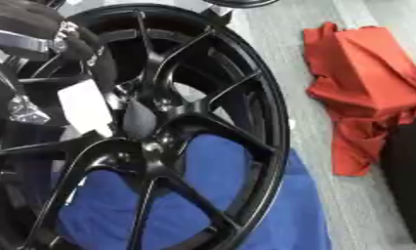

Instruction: Pull the pin out of the wheel hub.

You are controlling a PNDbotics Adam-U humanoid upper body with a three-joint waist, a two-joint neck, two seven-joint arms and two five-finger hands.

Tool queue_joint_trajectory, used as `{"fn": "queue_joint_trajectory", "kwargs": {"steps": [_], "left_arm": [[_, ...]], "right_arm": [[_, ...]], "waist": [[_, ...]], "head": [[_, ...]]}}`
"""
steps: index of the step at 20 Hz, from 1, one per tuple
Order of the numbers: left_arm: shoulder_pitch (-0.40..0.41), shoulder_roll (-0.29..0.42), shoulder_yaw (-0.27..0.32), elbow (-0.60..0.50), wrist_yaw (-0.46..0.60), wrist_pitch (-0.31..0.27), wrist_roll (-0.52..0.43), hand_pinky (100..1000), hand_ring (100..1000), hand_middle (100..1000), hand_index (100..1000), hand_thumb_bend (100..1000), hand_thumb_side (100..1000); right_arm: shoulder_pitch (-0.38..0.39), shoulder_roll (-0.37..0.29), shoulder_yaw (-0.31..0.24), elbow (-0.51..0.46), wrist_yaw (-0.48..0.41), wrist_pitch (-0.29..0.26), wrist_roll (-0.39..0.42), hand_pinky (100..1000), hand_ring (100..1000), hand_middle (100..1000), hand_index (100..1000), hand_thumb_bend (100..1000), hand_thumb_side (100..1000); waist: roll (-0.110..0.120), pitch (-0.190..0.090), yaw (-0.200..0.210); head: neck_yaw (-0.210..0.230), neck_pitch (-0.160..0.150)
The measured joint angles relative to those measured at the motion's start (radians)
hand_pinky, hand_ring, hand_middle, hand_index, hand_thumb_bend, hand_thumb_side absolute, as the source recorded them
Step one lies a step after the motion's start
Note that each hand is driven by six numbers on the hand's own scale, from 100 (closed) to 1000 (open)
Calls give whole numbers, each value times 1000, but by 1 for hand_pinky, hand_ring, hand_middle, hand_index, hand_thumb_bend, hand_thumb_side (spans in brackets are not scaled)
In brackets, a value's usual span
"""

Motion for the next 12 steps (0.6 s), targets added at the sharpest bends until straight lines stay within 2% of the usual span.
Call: {"fn": "queue_joint_trajectory", "kwargs": {"steps": [8, 12], "left_arm": [[-9, -7, -4, 0, 6, 9, 0, 869, 801, 781, 822, 367, 100], [-10, -7, -11, 1, 8, 16, 1, 869, 792, 758, 815, 341, 100]], "right_arm": [[-9, 2, -18, 2, -3, 7, -35, 611, 436, 661, 696, 100, 278], [-9, 3, -29, 0, -6, 22, -72, 608, 435, 660, 696, 100, 279]], "waist": [[0, 0, 0], [0, 0, 0]], "head": [[-1, -9], [-1, -15]]}}
